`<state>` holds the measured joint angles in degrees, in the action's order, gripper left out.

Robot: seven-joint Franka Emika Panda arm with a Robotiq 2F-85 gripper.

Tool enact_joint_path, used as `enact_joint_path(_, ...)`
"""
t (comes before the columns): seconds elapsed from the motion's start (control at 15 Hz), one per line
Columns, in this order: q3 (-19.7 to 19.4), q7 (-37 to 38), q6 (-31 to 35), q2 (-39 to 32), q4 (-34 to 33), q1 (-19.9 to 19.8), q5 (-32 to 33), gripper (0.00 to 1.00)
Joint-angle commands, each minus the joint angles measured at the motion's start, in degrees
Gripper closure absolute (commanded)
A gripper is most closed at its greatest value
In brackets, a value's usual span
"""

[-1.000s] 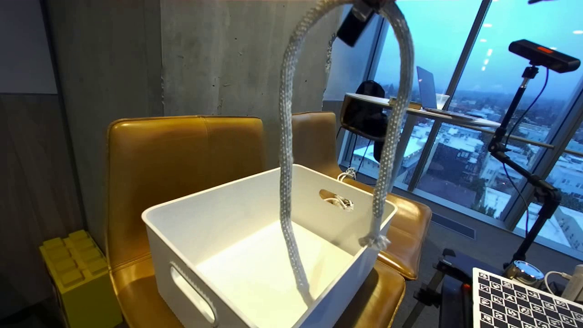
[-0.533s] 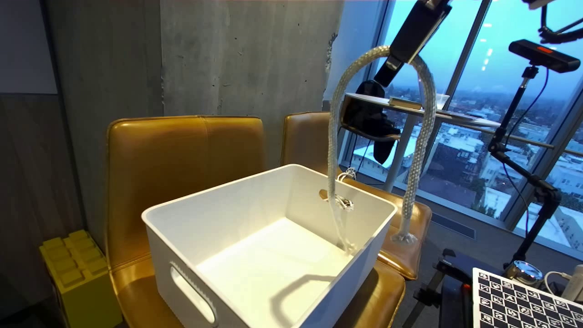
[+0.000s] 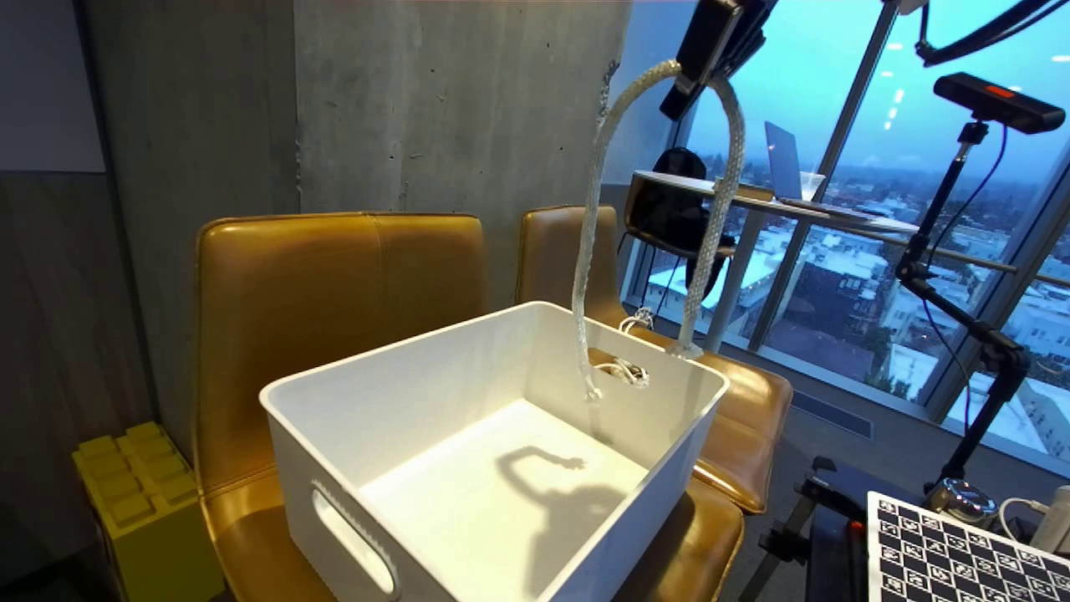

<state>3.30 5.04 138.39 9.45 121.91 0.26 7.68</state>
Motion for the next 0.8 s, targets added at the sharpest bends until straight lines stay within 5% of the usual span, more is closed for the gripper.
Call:
enact_joint_path(0.0,-0.69,0.29,2.28,-6.94,-6.05,-0.31,0.15,0.99)
enact_joint_path(0.33,-1.42,0.05,5.12,-11.95,-8.37,0.05,-0.34,0.99)
enact_joint_path(0.4,-1.43,0.10,5.37,-11.83,-7.86,0.17,-0.32,0.70)
enact_joint_path(0.73,-1.23,0.09,6.22,-9.58,-4.33,0.68,0.05,0.42)
